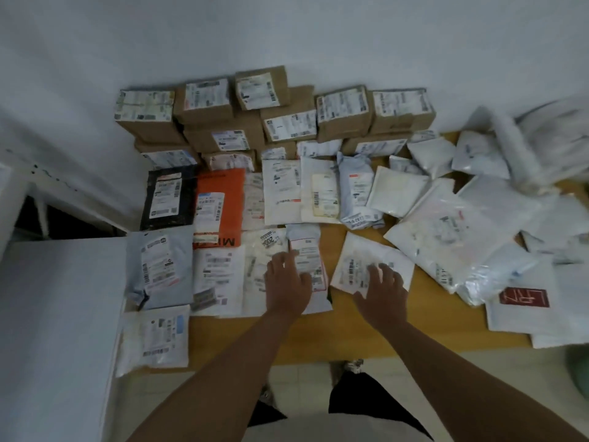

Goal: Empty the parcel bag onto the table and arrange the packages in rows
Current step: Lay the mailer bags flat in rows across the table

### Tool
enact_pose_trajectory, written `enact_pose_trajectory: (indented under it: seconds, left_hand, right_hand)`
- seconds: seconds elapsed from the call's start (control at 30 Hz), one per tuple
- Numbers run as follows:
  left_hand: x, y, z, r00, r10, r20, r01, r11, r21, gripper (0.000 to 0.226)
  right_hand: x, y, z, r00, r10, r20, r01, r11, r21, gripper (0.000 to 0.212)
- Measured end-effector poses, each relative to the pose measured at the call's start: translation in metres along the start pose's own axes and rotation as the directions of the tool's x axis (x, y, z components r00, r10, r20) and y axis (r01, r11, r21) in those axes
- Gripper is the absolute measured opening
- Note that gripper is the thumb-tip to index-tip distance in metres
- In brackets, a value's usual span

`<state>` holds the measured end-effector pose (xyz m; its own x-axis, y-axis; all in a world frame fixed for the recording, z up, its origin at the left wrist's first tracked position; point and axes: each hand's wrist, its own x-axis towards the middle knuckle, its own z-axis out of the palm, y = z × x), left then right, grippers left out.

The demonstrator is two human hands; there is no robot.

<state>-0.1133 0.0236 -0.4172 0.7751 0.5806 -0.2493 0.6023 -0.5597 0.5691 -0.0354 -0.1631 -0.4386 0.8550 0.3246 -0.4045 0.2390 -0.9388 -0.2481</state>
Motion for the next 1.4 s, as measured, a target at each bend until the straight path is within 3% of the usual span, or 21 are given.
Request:
enact_pose_trajectory:
  seconds: [0.07, 0.2, 0.3, 0.4, 0.47, 0.57, 0.67, 0.87, 0.93, 1.0, 1.07, 1.13, 1.2, 1.27, 1.33, 1.4]
  left_hand:
    - [0.001, 0.030, 0.029, 0.994, 0.023, 0.111, -0.026, 1.000, 0.019, 0.041]
    - [0.003, 0.080, 0.078, 0.956, 0.008, 0.294, -0.053, 0.988, 0.144, 0.048]
    - [0.005, 0.098, 0.087, 0.982, -0.144, 0.127, 0.110, 0.964, 0.243, 0.055]
    - [0.014, 0.094, 0.075, 0.944, -0.330, -0.017, 0.325, 0.918, 0.228, 0.062]
    - [0.020, 0.081, 0.064, 0.930, -0.363, -0.057, 0.366, 0.905, 0.218, 0.062]
    - [0.024, 0.059, 0.046, 0.935, -0.351, -0.059, 0.354, 0.901, 0.250, 0.062]
    - [0.026, 0.049, 0.038, 0.965, -0.261, -0.014, 0.254, 0.925, 0.283, 0.062]
    - [0.030, 0.040, 0.034, 0.988, -0.146, 0.043, 0.127, 0.945, 0.300, 0.059]
    - [0.032, 0.036, 0.036, 0.984, -0.160, 0.084, 0.123, 0.934, 0.336, 0.063]
    - [0.034, 0.032, 0.037, 0.979, -0.169, 0.110, 0.120, 0.927, 0.356, 0.071]
    - [0.037, 0.030, 0.036, 0.975, -0.175, 0.138, 0.114, 0.924, 0.366, 0.077]
    - [0.042, 0.028, 0.035, 0.970, -0.173, 0.172, 0.101, 0.926, 0.364, 0.079]
    - [0.046, 0.027, 0.034, 0.963, -0.178, 0.202, 0.102, 0.936, 0.336, 0.080]
    - [0.049, 0.025, 0.033, 0.957, -0.186, 0.223, 0.111, 0.944, 0.310, 0.081]
    - [0.050, 0.023, 0.033, 0.960, -0.174, 0.222, 0.099, 0.945, 0.313, 0.080]
    - [0.051, 0.022, 0.031, 0.972, -0.134, 0.192, 0.063, 0.939, 0.337, 0.078]
  right_hand:
    - [0.015, 0.041, 0.001, 0.990, -0.040, 0.137, 0.051, 0.995, -0.084, 0.089]
    - [0.036, 0.086, 0.002, 0.956, -0.166, 0.244, 0.212, 0.961, -0.177, 0.090]
    - [0.043, 0.092, -0.004, 0.926, -0.252, 0.281, 0.307, 0.935, -0.174, 0.076]
    - [0.048, 0.084, -0.017, 0.885, -0.339, 0.319, 0.415, 0.886, -0.208, 0.062]
    - [0.051, 0.074, -0.018, 0.860, -0.403, 0.313, 0.482, 0.842, -0.240, 0.063]
    - [0.057, 0.062, -0.018, 0.837, -0.443, 0.321, 0.534, 0.790, -0.301, 0.064]
    - [0.063, 0.055, -0.026, 0.835, -0.452, 0.312, 0.540, 0.781, -0.313, 0.063]
    - [0.073, 0.060, -0.039, 0.722, -0.559, 0.408, 0.690, 0.626, -0.363, 0.074]
    - [0.070, 0.060, -0.040, 0.777, -0.472, 0.417, 0.611, 0.726, -0.318, 0.074]
    - [0.059, 0.047, -0.035, 0.885, -0.383, 0.264, 0.452, 0.843, -0.291, 0.072]
    - [0.050, 0.034, -0.021, 0.957, -0.211, 0.200, 0.256, 0.936, -0.240, 0.076]
    - [0.043, 0.022, -0.004, 0.981, -0.091, 0.170, 0.125, 0.971, -0.202, 0.084]
    - [0.044, 0.015, 0.005, 0.982, -0.118, 0.148, 0.148, 0.965, -0.217, 0.086]
    - [0.051, 0.018, 0.013, 0.959, -0.252, 0.131, 0.277, 0.933, -0.230, 0.085]
    - [0.059, 0.020, 0.011, 0.904, -0.371, 0.211, 0.413, 0.885, -0.214, 0.083]
    - [0.067, 0.022, 0.008, 0.875, -0.395, 0.279, 0.461, 0.854, -0.239, 0.088]
